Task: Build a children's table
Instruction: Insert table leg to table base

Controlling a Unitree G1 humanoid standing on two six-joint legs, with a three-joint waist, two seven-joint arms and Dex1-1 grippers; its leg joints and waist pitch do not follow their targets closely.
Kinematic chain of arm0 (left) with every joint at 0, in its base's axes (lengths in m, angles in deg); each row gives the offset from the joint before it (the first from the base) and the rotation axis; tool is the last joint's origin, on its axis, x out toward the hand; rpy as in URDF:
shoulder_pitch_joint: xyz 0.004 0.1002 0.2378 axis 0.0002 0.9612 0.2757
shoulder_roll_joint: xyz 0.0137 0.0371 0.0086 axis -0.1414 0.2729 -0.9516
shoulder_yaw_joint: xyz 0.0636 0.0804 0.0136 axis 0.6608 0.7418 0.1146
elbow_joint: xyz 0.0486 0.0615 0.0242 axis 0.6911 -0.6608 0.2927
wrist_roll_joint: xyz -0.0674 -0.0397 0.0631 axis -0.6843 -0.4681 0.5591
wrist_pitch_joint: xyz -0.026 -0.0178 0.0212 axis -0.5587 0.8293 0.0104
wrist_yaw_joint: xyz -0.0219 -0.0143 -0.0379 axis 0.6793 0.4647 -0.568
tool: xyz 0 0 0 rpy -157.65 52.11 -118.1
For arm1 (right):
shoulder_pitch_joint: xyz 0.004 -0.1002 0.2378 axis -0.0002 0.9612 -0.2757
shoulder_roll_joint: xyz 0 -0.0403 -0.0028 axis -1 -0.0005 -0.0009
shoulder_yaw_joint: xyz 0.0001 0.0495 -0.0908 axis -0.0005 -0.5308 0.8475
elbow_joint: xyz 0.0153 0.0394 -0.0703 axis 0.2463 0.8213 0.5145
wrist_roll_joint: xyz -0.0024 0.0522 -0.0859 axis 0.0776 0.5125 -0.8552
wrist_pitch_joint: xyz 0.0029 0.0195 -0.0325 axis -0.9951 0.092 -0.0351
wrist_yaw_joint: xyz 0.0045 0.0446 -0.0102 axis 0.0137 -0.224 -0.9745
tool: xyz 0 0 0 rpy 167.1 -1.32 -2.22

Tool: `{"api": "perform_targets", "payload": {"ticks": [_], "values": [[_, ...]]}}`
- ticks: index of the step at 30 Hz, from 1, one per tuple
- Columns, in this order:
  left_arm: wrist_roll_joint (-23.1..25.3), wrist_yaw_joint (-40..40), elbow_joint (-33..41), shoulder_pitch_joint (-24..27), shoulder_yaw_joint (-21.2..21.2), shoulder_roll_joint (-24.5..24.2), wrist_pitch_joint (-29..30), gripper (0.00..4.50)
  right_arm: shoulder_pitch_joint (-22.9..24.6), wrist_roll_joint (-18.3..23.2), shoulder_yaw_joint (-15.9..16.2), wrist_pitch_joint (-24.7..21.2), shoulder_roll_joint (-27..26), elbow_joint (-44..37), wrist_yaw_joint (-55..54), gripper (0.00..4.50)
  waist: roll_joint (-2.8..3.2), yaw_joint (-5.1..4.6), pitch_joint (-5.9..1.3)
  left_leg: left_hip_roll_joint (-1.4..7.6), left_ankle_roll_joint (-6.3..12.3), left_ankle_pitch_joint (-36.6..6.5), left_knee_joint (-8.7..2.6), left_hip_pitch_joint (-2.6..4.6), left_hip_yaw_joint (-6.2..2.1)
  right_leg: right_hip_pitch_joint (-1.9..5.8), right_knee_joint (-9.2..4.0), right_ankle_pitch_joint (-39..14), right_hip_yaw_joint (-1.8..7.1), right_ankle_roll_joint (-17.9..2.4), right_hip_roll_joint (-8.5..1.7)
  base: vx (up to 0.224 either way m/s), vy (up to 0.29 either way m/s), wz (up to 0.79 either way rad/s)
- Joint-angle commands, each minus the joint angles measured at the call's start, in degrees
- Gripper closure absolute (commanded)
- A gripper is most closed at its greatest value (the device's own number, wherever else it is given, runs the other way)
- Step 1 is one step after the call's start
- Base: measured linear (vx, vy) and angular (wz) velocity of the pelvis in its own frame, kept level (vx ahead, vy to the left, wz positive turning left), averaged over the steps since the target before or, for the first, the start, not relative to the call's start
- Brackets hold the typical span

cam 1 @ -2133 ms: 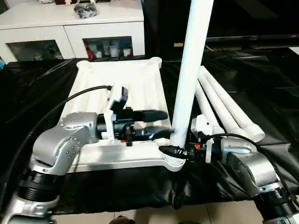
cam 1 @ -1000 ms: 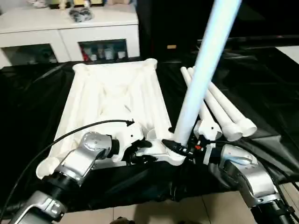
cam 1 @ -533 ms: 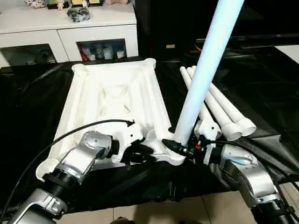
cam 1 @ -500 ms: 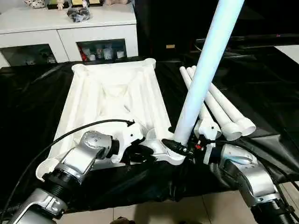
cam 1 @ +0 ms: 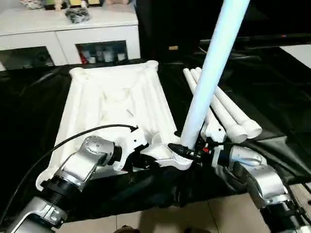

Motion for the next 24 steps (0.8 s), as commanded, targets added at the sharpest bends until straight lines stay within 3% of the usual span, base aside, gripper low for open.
{"api": "perform_targets", "payload": {"ticks": [1,5,7,9,11,13,15,16,17,18,19,20,24], "values": [[-2.69,0.54,2.64,-0.07,-4.26,0.05,1.24,4.5,-0.52,-1.02,-0.08,-0.77,1.17,2.55,0.77,2.52,-0.46,-0.16,-2.74,4.78,-2.93,-33.7,-5.79,1.92,-3.73,0.42,-4.83,-31.57,2.61,-6.85,-5.3,0.0,0.0,0.0],[-4.3,0.77,4.78,0.16,-5.5,0.47,2.76,4.5,-1.45,-1.03,-0.2,-0.7,0.72,3.65,0.62,2.52,-0.38,0.04,-2.56,4.9,-2.32,-31.6,-5.9,1.84,-3.46,0.41,-4.53,-27.93,2.83,-8.43,-5.0,0.0,0.0,0.0],[-4.69,2.26,5.78,-0.18,-6.36,1.03,4.61,4.5,-2.05,-1.1,-0.39,-0.49,0.17,4.4,0.01,2.52,-0.35,-0.1,-1.96,4.87,-2.36,-32.13,-6.22,1.58,-3.44,0.35,-4.28,-26.23,2.83,-8.97,-4.76,0.0,0.0,0.0],[-4.87,3.32,6.39,-0.38,-6.81,1.33,5.83,4.5,-2.34,-1.12,-0.51,-0.34,-0.15,4.76,-0.33,2.52,-0.38,-0.07,-2.06,4.86,-1.9,-30.28,-6.13,1.35,-3.4,0.75,-4.15,-24.85,2.93,-9.51,-4.93,0.0,0.0,0.0],[-4.17,6.7,7.53,-1.0,-7.78,1.99,7.99,4.5,-3.28,-1.05,-1.05,-0.08,-1.35,5.68,-1.8,2.52,0.03,-0.16,-1.43,4.78,-1.62,-29.8,-6.17,1.23,-3.3,0.52,-4.14,-24.48,3.04,-9.76,-4.93,0.0,0.0,0.0],[-3.62,10.12,8.98,-1.35,-8.97,2.95,9.94,4.5,-4.59,-1.16,-1.74,0.36,-2.54,7.13,-3.6,2.52,-0.4,-0.33,-1.64,4.69,-0.96,-27.18,-6.08,0.79,-3.27,1.09,-3.95,-22.72,2.97,-10.24,-4.92,0.0,0.0,0.0],[-3.49,11.04,9.6,-1.32,-9.33,3.28,10.31,4.5,-5.02,-1.21,-1.95,0.56,-2.84,7.65,-4.07,2.52,-0.5,-0.23,-1.51,4.63,0.14,-24.04,-5.92,0.65,-2.95,0.96,-4.02,-20.43,3.1,-11.0,-4.94,0.0,0.0,0.0],[-2.95,11.8,9.97,-1.23,-9.31,3.52,9.69,4.5,-5.36,-1.16,-2.13,0.62,-3.0,8.08,-4.27,2.52,-0.74,-0.3,-1.16,4.62,1.16,-22.94,-5.82,0.55,-2.86,0.9,-4.19,-21.96,3.07,-10.86,-4.9,0.0,0.0,0.0],[-1.65,12.23,10.24,-0.84,-8.52,3.48,8.03,4.5,-5.54,-1.01,-2.21,0.59,-3.04,8.39,-4.15,2.52,-1.65,-0.46,-1.14,4.58,1.62,-22.35,-5.78,0.48,-2.73,0.91,-4.39,-22.48,3.04,-10.5,-4.79,0.0,0.0,0.0],[-0.26,12.01,10.12,-0.23,-7.4,3.37,4.36,4.5,-5.66,-0.95,-2.19,0.59,-3.05,8.7,-3.99,2.52,-1.36,-0.3,-1.11,4.6,1.82,-21.8,-5.73,0.46,-2.83,0.98,-4.2,-22.9,3.11,-10.38,-4.93,0.0,0.0,0.0],[-0.26,12.01,10.12,-0.23,-7.4,3.37,4.36,4.5,-5.66,-0.95,-2.19,0.59,-3.05,8.7,-3.99,2.52,-1.19,-0.18,-1.16,4.65,2.27,-20.63,-5.65,0.74,-2.63,0.68,-4.49,-22.73,3.22,-10.17,-4.88,0.0,0.0,0.0],[0.66,12.06,10.15,0.27,-6.67,3.42,2.83,4.01,-5.73,-0.91,-2.12,0.58,-3.03,8.94,-3.78,2.52,-1.61,-0.19,-1.16,4.7,2.67,-19.13,-5.67,0.66,-2.47,0.76,-4.31,-20.96,3.27,-10.58,-4.71,0.0,0.0,0.0],[0.4,11.23,9.29,0.47,-5.73,4.11,2.84,3.74,-5.68,-1.01,-2.15,0.63,-3.05,9.21,-3.49,2.52,-1.29,0.39,-1.17,5.02,3.13,-17.01,-5.68,0.84,-2.19,0.67,-3.89,-17.8,3.31,-12.42,-4.54,0.0,0.0,0.0]]}}
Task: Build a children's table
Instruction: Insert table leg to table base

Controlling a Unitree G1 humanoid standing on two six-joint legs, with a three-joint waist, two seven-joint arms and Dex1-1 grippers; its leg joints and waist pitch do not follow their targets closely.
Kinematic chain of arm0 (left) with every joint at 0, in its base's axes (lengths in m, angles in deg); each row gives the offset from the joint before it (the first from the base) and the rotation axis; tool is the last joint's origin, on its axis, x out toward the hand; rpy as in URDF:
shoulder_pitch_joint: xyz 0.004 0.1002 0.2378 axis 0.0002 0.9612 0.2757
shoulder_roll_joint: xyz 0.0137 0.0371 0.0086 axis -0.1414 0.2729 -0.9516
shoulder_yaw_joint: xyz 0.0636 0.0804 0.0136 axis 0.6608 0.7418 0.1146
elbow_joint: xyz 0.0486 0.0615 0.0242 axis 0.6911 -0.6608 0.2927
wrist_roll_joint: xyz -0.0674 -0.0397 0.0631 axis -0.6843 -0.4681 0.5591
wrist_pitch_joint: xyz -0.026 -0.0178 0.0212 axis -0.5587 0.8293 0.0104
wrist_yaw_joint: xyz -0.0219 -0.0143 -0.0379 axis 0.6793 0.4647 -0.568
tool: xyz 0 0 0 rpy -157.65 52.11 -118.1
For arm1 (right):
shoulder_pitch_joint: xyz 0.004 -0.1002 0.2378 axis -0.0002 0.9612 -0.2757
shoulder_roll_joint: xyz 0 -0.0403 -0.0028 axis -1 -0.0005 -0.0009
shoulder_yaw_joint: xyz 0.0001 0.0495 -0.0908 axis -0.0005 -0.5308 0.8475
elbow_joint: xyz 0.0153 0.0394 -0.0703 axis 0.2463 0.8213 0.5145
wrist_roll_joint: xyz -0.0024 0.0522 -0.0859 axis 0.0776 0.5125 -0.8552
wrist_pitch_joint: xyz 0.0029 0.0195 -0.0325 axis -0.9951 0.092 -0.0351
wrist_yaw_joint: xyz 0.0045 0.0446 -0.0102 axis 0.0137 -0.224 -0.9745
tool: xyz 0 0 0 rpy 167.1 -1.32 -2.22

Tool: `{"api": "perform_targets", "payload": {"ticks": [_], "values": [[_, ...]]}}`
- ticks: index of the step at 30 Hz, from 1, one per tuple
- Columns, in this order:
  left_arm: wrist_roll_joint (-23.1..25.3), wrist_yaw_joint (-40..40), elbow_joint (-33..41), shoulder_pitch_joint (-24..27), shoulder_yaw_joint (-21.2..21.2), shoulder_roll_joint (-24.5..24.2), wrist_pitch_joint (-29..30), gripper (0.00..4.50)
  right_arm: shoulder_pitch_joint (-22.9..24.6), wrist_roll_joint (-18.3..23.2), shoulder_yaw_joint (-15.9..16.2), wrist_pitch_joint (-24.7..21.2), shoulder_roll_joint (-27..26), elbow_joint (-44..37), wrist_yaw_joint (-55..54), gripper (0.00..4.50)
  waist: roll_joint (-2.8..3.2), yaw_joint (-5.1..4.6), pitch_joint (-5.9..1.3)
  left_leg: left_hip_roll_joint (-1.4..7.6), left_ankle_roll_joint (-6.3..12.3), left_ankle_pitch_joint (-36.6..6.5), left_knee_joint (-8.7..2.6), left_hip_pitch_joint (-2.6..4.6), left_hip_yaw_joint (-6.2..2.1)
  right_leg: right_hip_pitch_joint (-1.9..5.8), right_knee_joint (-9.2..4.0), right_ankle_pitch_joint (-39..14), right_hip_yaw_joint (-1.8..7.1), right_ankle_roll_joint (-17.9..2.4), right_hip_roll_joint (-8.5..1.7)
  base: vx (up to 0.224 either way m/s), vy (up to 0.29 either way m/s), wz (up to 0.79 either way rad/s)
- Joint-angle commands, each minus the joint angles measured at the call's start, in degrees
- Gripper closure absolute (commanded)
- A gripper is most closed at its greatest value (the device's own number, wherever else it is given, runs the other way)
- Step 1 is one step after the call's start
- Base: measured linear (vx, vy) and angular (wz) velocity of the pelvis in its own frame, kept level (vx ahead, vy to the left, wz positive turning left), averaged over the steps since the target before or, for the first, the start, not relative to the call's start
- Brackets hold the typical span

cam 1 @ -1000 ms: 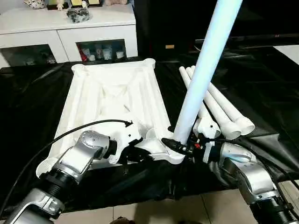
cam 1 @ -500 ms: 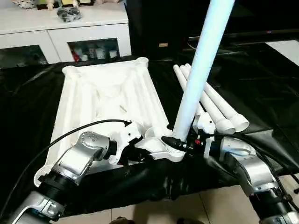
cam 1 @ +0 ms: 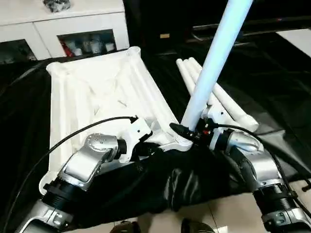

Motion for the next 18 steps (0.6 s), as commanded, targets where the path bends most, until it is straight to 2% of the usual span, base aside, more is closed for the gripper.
{"api": "perform_targets", "payload": {"ticks": [1,2,5,6,10,14,15,18], "values": [[-0.24,1.5,0.03,-1.14,-0.91,0.79,-0.61,3.61,1.04,-1.31,1.18,-1.18,-0.09,2.46,0.31,2.52,-0.41,0.1,-3.25,4.97,3.05,-17.13,-4.89,1.03,-2.39,1.93,-3.85,-19.26,3.23,-11.45,-4.57,0.0,0.0,0.0],[-0.17,1.72,-0.21,-1.27,-0.94,0.9,-0.61,3.61,1.04,-1.3,1.16,-1.16,-0.11,2.47,0.3,2.52,-0.58,0.14,-3.31,4.95,2.94,-17.07,-4.86,0.98,-2.41,2.1,-3.7,-18.56,3.25,-11.65,-4.63,0.0,0.0,0.0],[-0.34,2.89,-2.19,-2.6,-1.22,1.81,0.19,3.52,1.05,-1.25,1.05,-1.11,-0.3,2.48,0.2,2.52,-0.51,0.08,-3.5,4.87,3.23,-15.77,-4.73,0.9,-2.36,2.27,-3.53,-16.8,3.24,-12.13,-4.67,0.0,0.0,0.0],[-0.49,2.78,-2.52,-2.83,-1.29,1.97,0.11,3.52,1.12,-1.21,1.05,-1.17,-0.35,2.35,0.19,2.52,-0.6,-0.03,-3.43,4.75,3.42,-15.61,-4.72,0.64,-2.41,2.51,-3.57,-17.12,3.16,-12.06,-4.74,0.0,0.0,0.0],[0.43,0.78,-2.7,-2.61,-0.36,1.09,-0.55,3.52,1.31,-1.18,1.07,-1.2,-0.42,2.05,0.3,2.52,-0.53,0.01,-3.38,4.75,3.4,-15.91,-4.7,0.92,-2.4,2.37,-3.93,-20.26,3.16,-11.42,-4.76,0.0,0.0,0.0],[0.45,-0.73,-2.3,-2.06,0.11,-0.07,-0.73,3.52,1.37,-1.19,1.03,-1.3,-0.39,1.86,0.47,2.52,-0.61,-0.06,-3.41,4.9,2.78,-16.54,-4.85,1.03,-2.42,2.32,-3.83,-20.03,3.14,-11.53,-4.59,0.0,0.0,0.0],[0.23,-0.94,-2.18,-2.02,0.09,-0.15,-0.52,3.25,1.39,-1.18,0.98,-1.3,-0.34,1.86,0.57,2.52,-0.62,-0.02,-3.4,4.9,2.74,-16.46,-4.85,1.04,-2.44,2.32,-3.8,-19.92,3.17,-11.63,-4.64,0.0,0.0,0.0],[-1.48,-2.2,-0.71,-1.55,-0.35,-0.54,0.93,3.15,1.32,-1.27,0.95,-1.21,-0.23,1.96,0.74,2.52,-0.6,-0.03,-3.38,4.9,2.53,-16.53,-4.85,0.98,-2.41,2.36,-3.73,-20.21,3.21,-11.82,-4.72,0.0,0.0,0.0]]}}
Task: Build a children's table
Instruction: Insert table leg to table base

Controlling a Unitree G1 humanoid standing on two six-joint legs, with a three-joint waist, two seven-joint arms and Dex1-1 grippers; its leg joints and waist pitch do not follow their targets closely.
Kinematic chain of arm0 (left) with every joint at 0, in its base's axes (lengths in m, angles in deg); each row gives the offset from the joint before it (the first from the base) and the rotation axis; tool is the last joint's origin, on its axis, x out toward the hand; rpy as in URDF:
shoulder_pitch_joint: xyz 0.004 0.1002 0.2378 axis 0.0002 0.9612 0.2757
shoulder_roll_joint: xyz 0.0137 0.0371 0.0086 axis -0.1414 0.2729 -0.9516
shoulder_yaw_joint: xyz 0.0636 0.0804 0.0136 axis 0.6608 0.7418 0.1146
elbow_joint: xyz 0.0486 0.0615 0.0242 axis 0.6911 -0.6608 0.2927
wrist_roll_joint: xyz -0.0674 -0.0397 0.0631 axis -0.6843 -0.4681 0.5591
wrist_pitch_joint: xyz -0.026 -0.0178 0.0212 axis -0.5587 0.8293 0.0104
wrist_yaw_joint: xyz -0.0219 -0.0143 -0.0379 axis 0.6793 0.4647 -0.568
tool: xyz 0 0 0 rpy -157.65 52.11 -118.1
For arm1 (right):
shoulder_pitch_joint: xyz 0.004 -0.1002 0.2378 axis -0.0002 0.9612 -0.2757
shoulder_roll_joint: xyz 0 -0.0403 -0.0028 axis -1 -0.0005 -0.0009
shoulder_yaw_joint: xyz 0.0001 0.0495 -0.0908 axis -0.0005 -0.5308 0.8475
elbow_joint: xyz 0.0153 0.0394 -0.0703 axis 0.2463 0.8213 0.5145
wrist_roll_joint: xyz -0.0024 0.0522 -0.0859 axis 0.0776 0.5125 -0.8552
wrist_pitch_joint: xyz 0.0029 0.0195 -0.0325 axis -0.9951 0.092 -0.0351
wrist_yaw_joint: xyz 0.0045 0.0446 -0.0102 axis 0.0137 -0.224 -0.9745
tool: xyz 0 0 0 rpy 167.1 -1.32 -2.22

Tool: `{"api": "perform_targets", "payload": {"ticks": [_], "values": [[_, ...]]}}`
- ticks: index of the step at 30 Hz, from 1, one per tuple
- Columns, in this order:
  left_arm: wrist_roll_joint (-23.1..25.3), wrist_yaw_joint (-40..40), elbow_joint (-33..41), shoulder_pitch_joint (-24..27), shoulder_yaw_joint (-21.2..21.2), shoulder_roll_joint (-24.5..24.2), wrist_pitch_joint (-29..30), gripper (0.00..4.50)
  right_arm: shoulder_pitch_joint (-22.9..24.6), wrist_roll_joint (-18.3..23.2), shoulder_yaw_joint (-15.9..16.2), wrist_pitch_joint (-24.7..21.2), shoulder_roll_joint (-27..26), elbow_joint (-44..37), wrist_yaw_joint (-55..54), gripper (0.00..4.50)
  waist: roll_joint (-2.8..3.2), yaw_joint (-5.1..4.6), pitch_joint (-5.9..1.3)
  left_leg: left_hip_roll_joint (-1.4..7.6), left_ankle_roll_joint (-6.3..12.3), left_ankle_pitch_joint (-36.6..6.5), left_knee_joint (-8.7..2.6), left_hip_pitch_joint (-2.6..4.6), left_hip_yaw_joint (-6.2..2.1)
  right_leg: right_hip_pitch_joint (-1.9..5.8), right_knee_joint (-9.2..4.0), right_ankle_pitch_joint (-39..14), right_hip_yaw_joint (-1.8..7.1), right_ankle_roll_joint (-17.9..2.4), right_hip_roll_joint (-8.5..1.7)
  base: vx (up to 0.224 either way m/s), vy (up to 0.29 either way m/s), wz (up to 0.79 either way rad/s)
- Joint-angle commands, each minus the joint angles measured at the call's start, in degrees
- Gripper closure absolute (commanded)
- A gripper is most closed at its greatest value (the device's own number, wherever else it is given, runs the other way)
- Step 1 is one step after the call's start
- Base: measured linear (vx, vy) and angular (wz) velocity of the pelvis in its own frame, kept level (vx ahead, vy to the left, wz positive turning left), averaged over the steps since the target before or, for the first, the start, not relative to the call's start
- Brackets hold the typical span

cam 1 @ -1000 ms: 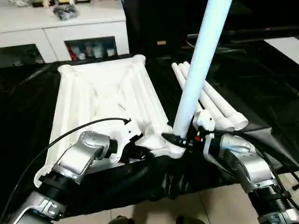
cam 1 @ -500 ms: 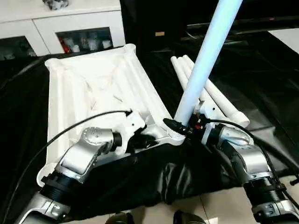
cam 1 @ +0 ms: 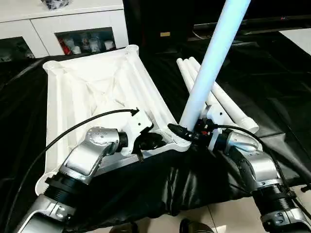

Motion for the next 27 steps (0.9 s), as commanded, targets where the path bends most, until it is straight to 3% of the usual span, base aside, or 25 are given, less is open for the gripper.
{"api": "perform_targets", "payload": {"ticks": [1,6,13,27], "values": [[-1.28,-0.89,1.62,0.99,-0.52,-0.42,1.67,2.91,1.24,-1.49,1.04,-1.75,0.26,2.15,-0.07,2.52,-0.62,0.15,-3.48,4.87,2.75,-16.21,-4.49,0.79,-2.4,2.3,-3.75,-20.23,3.25,-11.78,-4.75,0.0,0.0,0.0],[-1.76,-1.08,1.65,1.38,-0.9,-0.36,2.04,2.8,1.02,-1.67,1.15,-1.54,0.25,2.63,0.2,2.52,-0.7,0.19,-3.55,4.85,3.1,-15.28,-4.39,0.75,-2.36,2.34,-3.7,-20.06,3.24,-11.79,-4.73,0.0,0.0,0.0],[1.47,-0.11,-1.94,0.8,1.36,-0.86,0.71,2.8,0.96,-1.98,1.49,-1.32,0.14,2.79,0.4,2.52,-0.49,0.2,-3.7,4.8,3.27,-14.86,-4.33,0.76,-2.37,2.44,-3.61,-18.77,3.19,-11.79,-4.65,0.0,0.0,0.0],[0.12,-2.8,-1.42,1.06,0.47,-1.78,1.38,4.06,1.15,-1.94,1.55,-1.27,0.65,2.78,1.35,2.52,-0.66,0.45,-4.32,4.73,4.04,-12.14,-3.85,0.75,-2.23,2.77,-3.22,-16.21,3.12,-13.0,-4.73,0.0,0.0,0.0]]}}
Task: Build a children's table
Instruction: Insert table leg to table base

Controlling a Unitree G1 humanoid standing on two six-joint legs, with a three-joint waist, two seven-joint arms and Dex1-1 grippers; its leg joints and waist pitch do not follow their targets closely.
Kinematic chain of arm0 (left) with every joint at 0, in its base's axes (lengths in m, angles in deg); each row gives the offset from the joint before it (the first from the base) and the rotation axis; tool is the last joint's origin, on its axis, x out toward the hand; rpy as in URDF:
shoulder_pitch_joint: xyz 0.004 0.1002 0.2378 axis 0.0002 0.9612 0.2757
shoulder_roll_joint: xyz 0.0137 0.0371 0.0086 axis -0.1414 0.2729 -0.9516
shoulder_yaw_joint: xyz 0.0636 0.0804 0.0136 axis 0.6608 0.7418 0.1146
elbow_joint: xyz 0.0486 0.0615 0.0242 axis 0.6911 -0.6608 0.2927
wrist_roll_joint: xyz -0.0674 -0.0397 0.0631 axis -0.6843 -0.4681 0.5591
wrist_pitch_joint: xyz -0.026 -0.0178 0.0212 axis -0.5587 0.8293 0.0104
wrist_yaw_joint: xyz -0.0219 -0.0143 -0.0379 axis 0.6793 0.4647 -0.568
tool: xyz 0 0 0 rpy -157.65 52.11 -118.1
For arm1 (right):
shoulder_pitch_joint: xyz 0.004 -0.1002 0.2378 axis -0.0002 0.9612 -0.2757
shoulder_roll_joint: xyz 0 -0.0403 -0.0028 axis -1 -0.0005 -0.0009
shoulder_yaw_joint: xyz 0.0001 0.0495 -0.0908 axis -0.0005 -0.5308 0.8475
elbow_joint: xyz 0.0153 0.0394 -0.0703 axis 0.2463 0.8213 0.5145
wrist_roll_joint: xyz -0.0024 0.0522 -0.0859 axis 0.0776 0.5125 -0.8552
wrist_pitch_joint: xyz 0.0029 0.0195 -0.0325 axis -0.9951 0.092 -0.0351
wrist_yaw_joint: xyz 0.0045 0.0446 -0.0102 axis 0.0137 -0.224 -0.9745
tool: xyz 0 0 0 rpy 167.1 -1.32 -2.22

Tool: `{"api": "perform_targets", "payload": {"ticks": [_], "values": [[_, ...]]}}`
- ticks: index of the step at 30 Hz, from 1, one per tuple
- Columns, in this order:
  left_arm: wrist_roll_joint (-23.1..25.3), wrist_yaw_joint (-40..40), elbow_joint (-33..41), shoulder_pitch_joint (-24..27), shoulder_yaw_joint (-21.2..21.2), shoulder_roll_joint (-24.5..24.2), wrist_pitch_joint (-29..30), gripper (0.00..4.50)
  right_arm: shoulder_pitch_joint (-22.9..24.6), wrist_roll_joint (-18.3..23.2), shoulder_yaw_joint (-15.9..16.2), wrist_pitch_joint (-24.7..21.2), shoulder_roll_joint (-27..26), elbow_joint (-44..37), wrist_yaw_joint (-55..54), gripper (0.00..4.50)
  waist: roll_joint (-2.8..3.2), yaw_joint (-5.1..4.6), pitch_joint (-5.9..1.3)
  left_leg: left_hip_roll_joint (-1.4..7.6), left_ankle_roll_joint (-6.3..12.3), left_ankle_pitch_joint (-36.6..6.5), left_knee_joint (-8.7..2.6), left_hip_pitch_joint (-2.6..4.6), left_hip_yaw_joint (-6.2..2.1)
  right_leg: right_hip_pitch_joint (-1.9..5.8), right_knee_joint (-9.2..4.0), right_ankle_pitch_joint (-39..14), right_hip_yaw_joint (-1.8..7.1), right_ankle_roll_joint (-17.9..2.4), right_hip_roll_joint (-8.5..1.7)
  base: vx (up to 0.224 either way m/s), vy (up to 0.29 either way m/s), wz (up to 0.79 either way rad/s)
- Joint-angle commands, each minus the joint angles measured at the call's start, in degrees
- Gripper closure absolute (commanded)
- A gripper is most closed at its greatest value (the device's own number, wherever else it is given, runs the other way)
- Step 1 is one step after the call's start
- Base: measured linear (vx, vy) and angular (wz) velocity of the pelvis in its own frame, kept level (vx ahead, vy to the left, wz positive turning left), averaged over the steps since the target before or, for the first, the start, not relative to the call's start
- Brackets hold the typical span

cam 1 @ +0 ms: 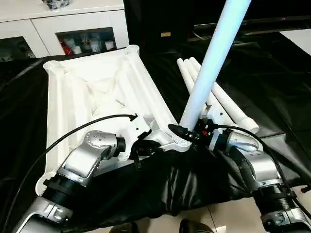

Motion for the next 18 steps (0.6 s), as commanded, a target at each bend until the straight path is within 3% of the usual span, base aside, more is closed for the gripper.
{"api": "perform_targets", "payload": {"ticks": [1,4,10,11,12,18], "values": [[0.5,-0.72,0.29,0.55,0.13,-1.27,0.32,4.2,1.16,-1.73,1.5,-1.39,0.6,2.57,0.67,2.52,-0.47,0.33,-4.28,4.76,4.11,-11.78,-3.86,0.69,-2.26,2.77,-3.29,-16.04,3.13,-12.75,-4.76,0.0,0.0,0.0],[1.53,-1.18,0.33,1.13,1.22,-2.01,-0.3,4.45,1.1,-1.76,1.66,-1.37,0.74,2.69,1.09,2.52,-0.6,0.34,-4.45,4.71,4.26,-11.55,-3.75,0.68,-2.23,2.81,-3.25,-16.12,3.13,-12.7,-4.78,0.0,0.0,0.0],[0.79,-2.3,1.3,2.03,1.26,-2.69,-0.2,4.49,0.82,-1.71,2.51,-1.94,1.36,2.87,3.43,2.52,-0.74,0.46,-4.33,4.64,2.87,-14.23,-3.73,0.99,-2.23,2.55,-3.54,-20.18,3.22,-11.9,-4.65,0.0,0.0,0.0],[0.71,-2.4,1.34,2.07,1.19,-2.7,-0.29,4.5,0.82,-1.7,2.59,-1.97,1.45,2.89,3.7,2.52,-1.32,0.37,-4.6,4.63,2.92,-13.81,-3.64,0.95,-2.18,2.71,-3.46,-19.95,3.19,-11.85,-4.58,0.0,0.0,0.0],[0.35,-3.03,1.47,2.25,0.92,-2.73,-1.2,4.5,0.79,-1.61,2.91,-2.13,1.84,3.0,4.85,2.52,-0.98,0.52,-4.59,4.66,3.11,-12.85,-3.61,0.8,-2.24,2.71,-3.31,-19.18,3.2,-11.87,-4.66,0.0,0.0,0.0],[-1.41,-5.11,2.86,3.05,0.67,-2.9,-2.21,4.5,1.02,-0.65,4.37,-3.09,3.52,2.39,10.16,2.52,-1.0,0.64,-4.95,4.75,4.19,-11.28,-3.44,0.77,-2.19,2.82,-2.73,-14.21,3.15,-13.42,-4.47,0.0,0.0,0.0]]}}
